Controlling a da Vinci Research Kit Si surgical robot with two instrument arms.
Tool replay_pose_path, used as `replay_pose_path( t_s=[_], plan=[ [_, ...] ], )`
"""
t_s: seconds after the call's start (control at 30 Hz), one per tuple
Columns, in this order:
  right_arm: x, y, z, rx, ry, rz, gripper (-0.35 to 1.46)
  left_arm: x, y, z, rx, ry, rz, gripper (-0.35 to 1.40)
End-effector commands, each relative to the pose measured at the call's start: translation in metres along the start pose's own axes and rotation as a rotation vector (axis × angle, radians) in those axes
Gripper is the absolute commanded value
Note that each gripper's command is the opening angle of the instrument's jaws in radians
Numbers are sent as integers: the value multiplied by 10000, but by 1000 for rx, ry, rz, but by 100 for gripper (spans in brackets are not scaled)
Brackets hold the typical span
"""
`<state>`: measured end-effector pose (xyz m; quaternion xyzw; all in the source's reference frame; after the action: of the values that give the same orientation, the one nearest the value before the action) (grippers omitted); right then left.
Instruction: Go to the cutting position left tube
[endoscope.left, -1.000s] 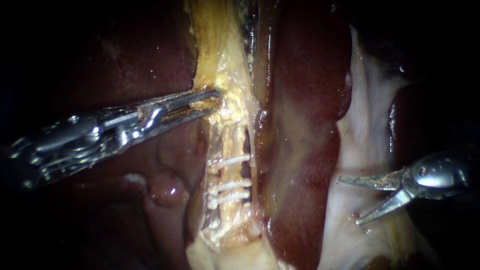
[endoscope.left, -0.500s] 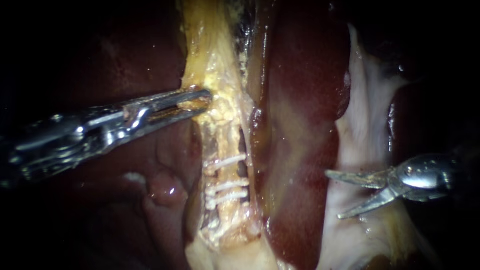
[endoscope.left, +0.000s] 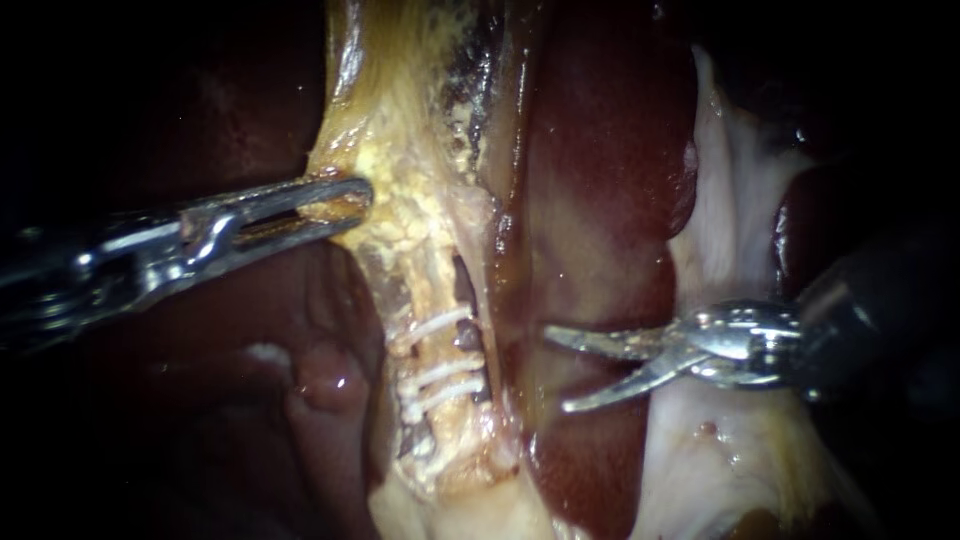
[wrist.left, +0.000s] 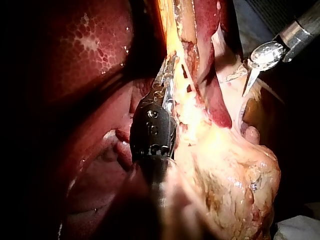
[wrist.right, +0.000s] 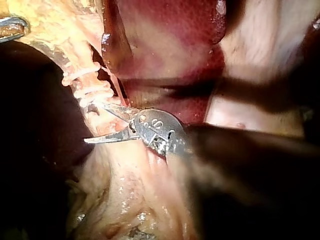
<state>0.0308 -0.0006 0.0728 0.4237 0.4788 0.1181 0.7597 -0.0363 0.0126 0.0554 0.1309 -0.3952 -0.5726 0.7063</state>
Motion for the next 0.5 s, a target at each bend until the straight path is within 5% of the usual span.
replay_pose_path(
  t_s=[0.03, 0.5],
  plan=[
    [-2, 5, 4, -3, -5, 6, 131, 0, -1, -2, -1, -3, -1, -35],
    [-7, 49, 27, 0, -10, 36, 130, 1, -16, -9, -2, -7, -8, -35]
  ],
)
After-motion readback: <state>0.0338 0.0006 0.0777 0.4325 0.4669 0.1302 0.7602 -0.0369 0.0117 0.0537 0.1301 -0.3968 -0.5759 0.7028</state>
